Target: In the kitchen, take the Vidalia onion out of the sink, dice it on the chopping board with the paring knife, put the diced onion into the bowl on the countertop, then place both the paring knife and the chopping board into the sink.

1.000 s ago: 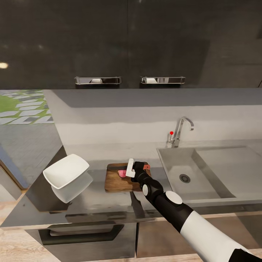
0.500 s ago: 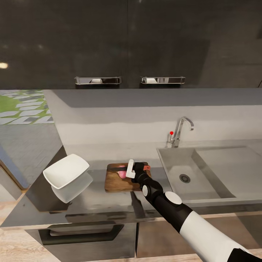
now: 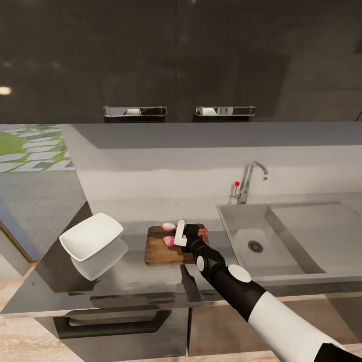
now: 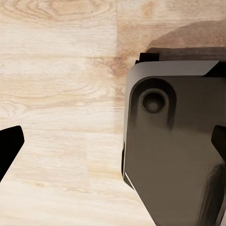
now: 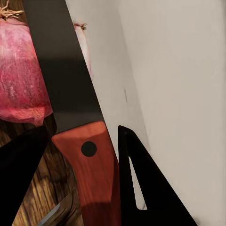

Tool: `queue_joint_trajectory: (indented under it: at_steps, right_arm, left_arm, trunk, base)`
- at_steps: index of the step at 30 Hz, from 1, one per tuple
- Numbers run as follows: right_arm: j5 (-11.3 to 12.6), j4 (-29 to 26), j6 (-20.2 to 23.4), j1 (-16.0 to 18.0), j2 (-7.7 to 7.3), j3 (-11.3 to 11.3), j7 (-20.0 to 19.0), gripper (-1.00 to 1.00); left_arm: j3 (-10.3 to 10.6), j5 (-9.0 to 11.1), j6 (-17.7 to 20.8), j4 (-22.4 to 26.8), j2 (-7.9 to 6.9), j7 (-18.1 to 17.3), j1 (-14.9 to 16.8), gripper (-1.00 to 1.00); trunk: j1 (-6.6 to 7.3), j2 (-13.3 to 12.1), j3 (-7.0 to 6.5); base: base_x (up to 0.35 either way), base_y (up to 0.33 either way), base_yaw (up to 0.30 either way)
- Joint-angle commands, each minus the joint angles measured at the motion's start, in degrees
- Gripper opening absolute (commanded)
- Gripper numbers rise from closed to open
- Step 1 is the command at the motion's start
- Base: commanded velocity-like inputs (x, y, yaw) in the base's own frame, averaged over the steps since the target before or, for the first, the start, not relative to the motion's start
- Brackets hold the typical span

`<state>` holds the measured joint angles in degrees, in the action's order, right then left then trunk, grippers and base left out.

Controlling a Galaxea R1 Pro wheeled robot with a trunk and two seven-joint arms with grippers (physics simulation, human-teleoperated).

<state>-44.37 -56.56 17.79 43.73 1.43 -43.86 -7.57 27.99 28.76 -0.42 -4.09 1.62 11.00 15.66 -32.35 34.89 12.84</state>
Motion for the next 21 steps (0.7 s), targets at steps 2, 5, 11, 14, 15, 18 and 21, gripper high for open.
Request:
queue_joint_trajectory:
  at_steps: [2, 5, 11, 14, 15, 18, 21]
  right_arm:
    - [-0.31, 2.62, 0.39, 0.04, -0.03, -0.09, -0.42, -1.00]
    - [-0.30, 2.63, 0.38, 0.04, -0.03, -0.09, -0.42, -1.00]
    - [-0.30, 2.64, 0.40, 0.04, -0.03, -0.09, -0.42, -1.00]
    - [-0.30, 2.62, 0.40, 0.04, -0.04, -0.09, -0.42, -1.00]
    - [-0.29, 2.62, 0.40, 0.04, -0.04, -0.09, -0.42, -1.00]
    - [-0.28, 2.66, 0.39, 0.04, -0.03, -0.09, -0.42, -1.00]
    - [-0.28, 2.65, 0.40, 0.04, -0.05, -0.09, -0.42, -1.00]
  left_arm:
    - [0.49, 0.42, -0.04, -0.13, 0.04, 0.08, 0.07, 1.00]
    - [0.49, 0.42, -0.05, -0.13, 0.04, 0.08, 0.07, 1.00]
    - [0.49, 0.42, -0.04, -0.13, 0.04, 0.08, 0.07, 1.00]
    - [0.49, 0.42, -0.03, -0.13, 0.04, 0.08, 0.07, 1.00]
    - [0.49, 0.42, -0.05, -0.13, 0.04, 0.08, 0.07, 1.00]
    - [0.49, 0.42, -0.04, -0.14, 0.04, 0.08, 0.07, 1.00]
    - [0.49, 0.42, -0.05, -0.15, 0.04, 0.08, 0.07, 1.00]
  trunk:
    - [-0.02, 0.07, 0.09]
    - [-0.02, 0.07, 0.09]
    - [-0.02, 0.07, 0.09]
    - [-0.02, 0.07, 0.09]
    - [-0.02, 0.07, 0.09]
    - [-0.02, 0.07, 0.09]
    - [-0.02, 0.07, 0.09]
  base:
    - [0.000, 0.000, 0.000]
    - [0.000, 0.000, 0.000]
    - [0.000, 0.000, 0.000]
    - [0.000, 0.000, 0.000]
    - [0.000, 0.000, 0.000]
    - [0.000, 0.000, 0.000]
    - [0.000, 0.000, 0.000]
